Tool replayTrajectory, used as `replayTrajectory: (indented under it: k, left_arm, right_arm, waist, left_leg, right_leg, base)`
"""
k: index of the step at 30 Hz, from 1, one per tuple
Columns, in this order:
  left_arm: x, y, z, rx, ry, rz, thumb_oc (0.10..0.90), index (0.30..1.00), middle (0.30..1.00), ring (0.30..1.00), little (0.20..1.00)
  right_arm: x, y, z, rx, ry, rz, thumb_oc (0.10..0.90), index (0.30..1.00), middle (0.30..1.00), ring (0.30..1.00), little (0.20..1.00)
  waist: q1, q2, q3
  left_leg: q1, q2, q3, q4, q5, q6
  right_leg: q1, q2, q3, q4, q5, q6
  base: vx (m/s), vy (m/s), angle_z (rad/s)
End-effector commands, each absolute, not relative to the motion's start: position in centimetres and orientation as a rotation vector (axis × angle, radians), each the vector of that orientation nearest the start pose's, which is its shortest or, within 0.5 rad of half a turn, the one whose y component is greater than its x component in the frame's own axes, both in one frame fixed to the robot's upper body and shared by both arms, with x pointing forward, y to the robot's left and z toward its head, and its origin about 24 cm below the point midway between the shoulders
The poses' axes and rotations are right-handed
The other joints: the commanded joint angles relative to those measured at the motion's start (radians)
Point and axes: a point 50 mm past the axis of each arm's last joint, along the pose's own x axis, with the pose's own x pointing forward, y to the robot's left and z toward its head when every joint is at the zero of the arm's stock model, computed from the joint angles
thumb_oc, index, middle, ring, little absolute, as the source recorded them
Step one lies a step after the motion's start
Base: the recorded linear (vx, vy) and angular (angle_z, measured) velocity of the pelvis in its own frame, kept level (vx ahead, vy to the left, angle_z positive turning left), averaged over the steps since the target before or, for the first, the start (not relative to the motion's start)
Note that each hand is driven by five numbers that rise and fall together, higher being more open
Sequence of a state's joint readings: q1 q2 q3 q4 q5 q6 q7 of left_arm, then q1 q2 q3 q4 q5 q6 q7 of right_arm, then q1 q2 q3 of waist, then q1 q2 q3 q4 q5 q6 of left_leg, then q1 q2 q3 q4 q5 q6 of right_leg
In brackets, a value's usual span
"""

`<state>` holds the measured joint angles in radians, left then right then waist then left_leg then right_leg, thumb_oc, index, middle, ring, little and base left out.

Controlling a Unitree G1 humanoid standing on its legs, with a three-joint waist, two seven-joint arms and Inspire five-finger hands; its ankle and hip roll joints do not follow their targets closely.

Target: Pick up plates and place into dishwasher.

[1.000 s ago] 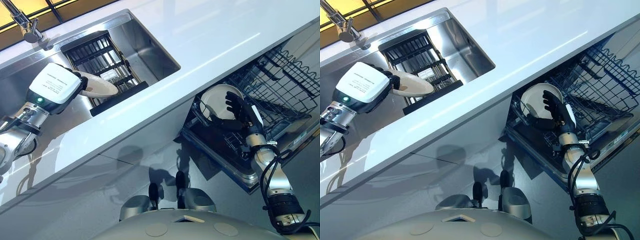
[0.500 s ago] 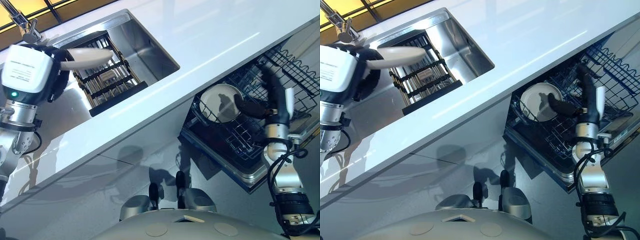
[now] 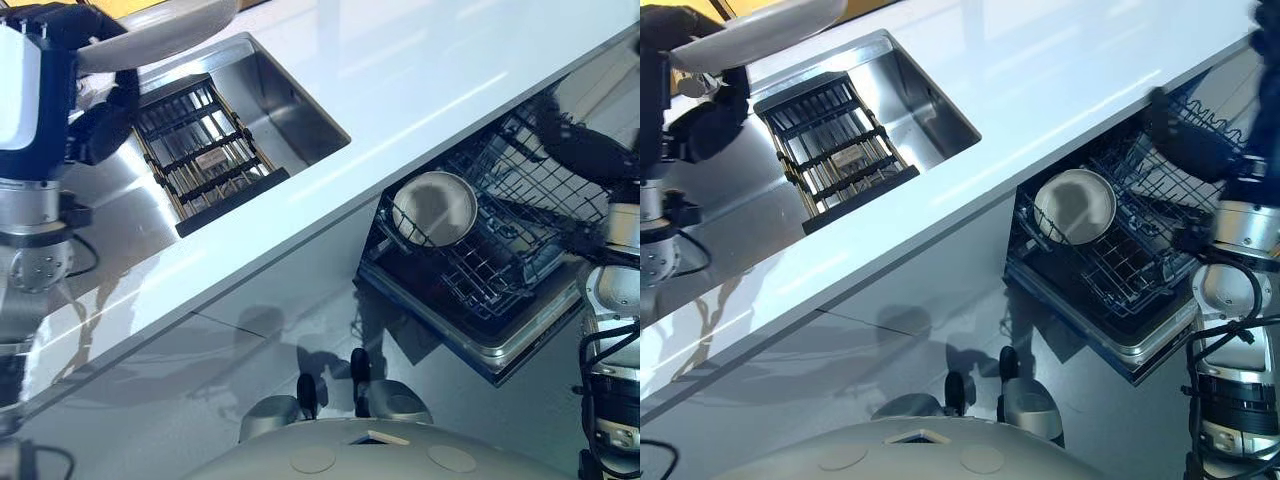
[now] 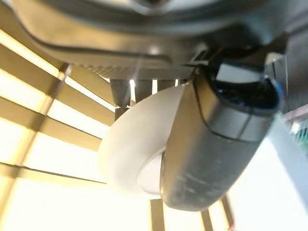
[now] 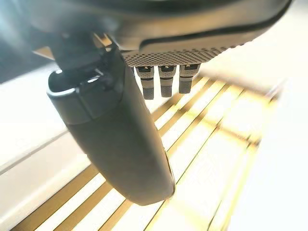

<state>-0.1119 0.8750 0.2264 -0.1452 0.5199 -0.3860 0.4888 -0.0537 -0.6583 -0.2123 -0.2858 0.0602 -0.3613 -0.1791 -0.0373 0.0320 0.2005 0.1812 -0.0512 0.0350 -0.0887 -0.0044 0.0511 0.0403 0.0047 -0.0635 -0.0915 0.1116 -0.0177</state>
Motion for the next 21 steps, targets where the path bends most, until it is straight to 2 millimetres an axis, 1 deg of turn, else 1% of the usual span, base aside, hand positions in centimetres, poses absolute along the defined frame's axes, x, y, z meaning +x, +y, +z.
replayTrajectory:
  k: [1,5,6,9,15,21]
  left_arm:
    - [24.5,24.5,27.5,1.158,-1.140,0.327,0.100,0.300,0.300,0.300,0.200]
    - [26.2,21.9,27.6,1.113,-1.147,0.196,0.100,0.300,0.300,0.300,0.200]
    - [26.8,20.9,27.4,1.087,-1.140,0.147,0.100,0.300,0.300,0.300,0.200]
    - [27.8,19.4,26.9,1.032,-1.120,0.067,0.100,0.300,0.300,0.300,0.200]
    - [28.5,17.5,25.8,1.031,-1.089,-0.042,0.100,0.300,0.300,0.300,0.200]
    - [28.7,17.6,25.2,1.054,-1.048,-0.080,0.100,0.300,0.300,0.300,0.200]
  right_arm:
    - [22.2,-21.3,26.3,-0.609,-1.093,0.114,0.800,0.900,0.900,0.900,0.900]
    - [23.6,-19.1,26.8,-0.610,-1.083,0.242,0.800,0.900,0.900,0.900,0.900]
    - [24.1,-18.3,26.9,-0.606,-1.080,0.267,0.800,0.900,0.900,0.900,0.900]
    - [24.9,-17.3,27.2,-0.603,-1.082,0.261,0.800,0.900,0.900,0.900,0.900]
    - [26.1,-17.2,26.7,-0.609,-1.054,0.185,0.800,0.900,0.900,0.900,0.900]
    - [26.5,-17.8,25.9,-0.618,-1.006,0.159,0.800,0.900,0.900,0.900,0.900]
  waist:
    - [-0.002,-0.021,-0.117]
    - [0.001,-0.027,-0.129]
    - [0.002,-0.028,-0.133]
    - [0.002,-0.031,-0.140]
    - [0.001,-0.033,-0.148]
    - [-0.002,-0.031,-0.150]
  left_leg:
    - [-0.044,-0.037,-0.031,0.001,-0.055,0.010]
    - [-0.045,-0.036,-0.035,0.001,-0.052,0.006]
    - [-0.044,-0.036,-0.036,0.001,-0.052,0.006]
    - [-0.043,-0.035,-0.036,0.001,-0.051,0.006]
    - [-0.040,-0.031,-0.036,0.001,-0.053,0.006]
    - [-0.039,-0.028,-0.027,0.001,-0.054,0.007]
  right_leg:
    - [0.051,0.027,-0.038,0.109,-0.211,0.060]
    - [0.056,0.026,-0.043,0.101,-0.204,0.060]
    - [0.059,0.026,-0.044,0.098,-0.202,0.060]
    - [0.063,0.027,-0.046,0.094,-0.199,0.061]
    - [0.071,0.026,-0.034,0.074,-0.185,0.065]
    - [0.075,0.029,-0.028,0.065,-0.181,0.066]
  base:
    - [-0.02,-0.031,0.03]
    - [-0.02,-0.035,0.04]
    - [-0.01,-0.037,0.03]
    - [0.00,-0.022,0.03]
    - [0.00,0.000,0.00]
    - [0.00,-0.001,-0.01]
